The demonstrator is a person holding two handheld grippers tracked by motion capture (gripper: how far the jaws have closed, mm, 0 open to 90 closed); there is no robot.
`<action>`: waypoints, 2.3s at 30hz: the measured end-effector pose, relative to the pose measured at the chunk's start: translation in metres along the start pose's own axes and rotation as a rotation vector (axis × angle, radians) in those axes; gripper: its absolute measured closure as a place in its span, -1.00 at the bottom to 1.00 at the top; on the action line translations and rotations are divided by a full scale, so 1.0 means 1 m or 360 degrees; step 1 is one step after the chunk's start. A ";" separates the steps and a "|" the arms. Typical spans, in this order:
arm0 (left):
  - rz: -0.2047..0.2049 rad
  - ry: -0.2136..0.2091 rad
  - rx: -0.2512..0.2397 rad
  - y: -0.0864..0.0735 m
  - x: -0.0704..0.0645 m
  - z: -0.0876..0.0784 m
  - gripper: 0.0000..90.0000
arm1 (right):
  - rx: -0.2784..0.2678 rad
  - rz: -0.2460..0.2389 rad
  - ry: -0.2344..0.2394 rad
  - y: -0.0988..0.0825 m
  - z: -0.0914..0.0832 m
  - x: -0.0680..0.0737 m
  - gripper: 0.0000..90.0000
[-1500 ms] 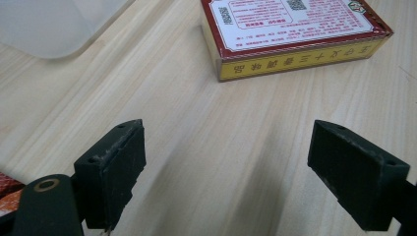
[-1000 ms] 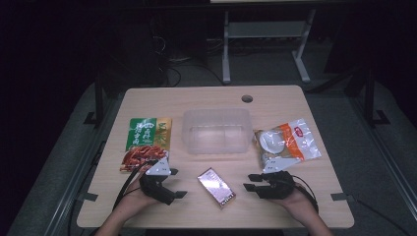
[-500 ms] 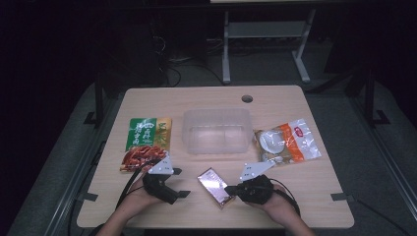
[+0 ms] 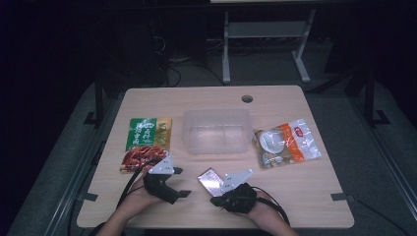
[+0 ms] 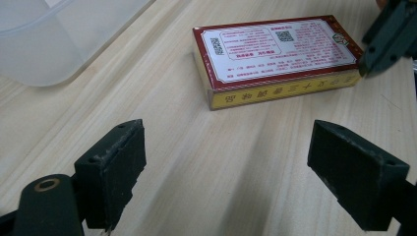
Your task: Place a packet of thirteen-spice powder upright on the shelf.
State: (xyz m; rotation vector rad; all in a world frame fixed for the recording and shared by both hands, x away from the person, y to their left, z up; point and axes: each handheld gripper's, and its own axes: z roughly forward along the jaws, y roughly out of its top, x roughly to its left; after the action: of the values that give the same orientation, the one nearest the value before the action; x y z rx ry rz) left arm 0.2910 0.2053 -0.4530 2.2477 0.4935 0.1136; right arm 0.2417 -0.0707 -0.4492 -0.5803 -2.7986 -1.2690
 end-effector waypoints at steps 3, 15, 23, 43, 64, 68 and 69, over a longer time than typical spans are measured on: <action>0.0002 0.0001 0.0002 0.000 0.000 0.000 -0.69 | 0.0048 -0.0024 0.0001 -0.002 0.004 0.000 1.00; -0.0010 0.0000 -0.0006 0.000 -0.001 -0.002 -0.69 | 0.0091 0.0061 -0.0111 -0.015 -0.014 -0.019 1.00; -0.0012 -0.0004 -0.0012 0.000 -0.001 -0.002 -0.69 | 0.0068 0.0134 -0.0187 -0.023 -0.028 -0.037 1.00; 0.0037 -0.0051 0.0006 0.013 -0.014 0.012 -0.72 | -0.0062 0.0240 -0.0294 -0.041 -0.064 -0.053 0.04; 0.0141 -0.0090 0.0144 0.041 -0.019 0.055 -0.68 | -0.0143 0.0302 -0.0483 -0.066 -0.092 -0.065 -0.25; 0.0169 -0.0097 0.0199 0.037 -0.019 0.058 -0.60 | -0.0144 0.0296 -0.0480 -0.065 -0.091 -0.066 -0.25; 0.0167 -0.0094 0.0192 0.037 -0.020 0.059 -0.56 | -0.0144 0.0281 -0.0481 -0.064 -0.091 -0.067 -0.25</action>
State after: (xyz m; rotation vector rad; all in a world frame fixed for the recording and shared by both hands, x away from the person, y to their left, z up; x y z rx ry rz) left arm 0.2986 0.1340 -0.4639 2.3884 0.3593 0.0727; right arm 0.2694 -0.1971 -0.4459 -1.0826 -2.8445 -1.3806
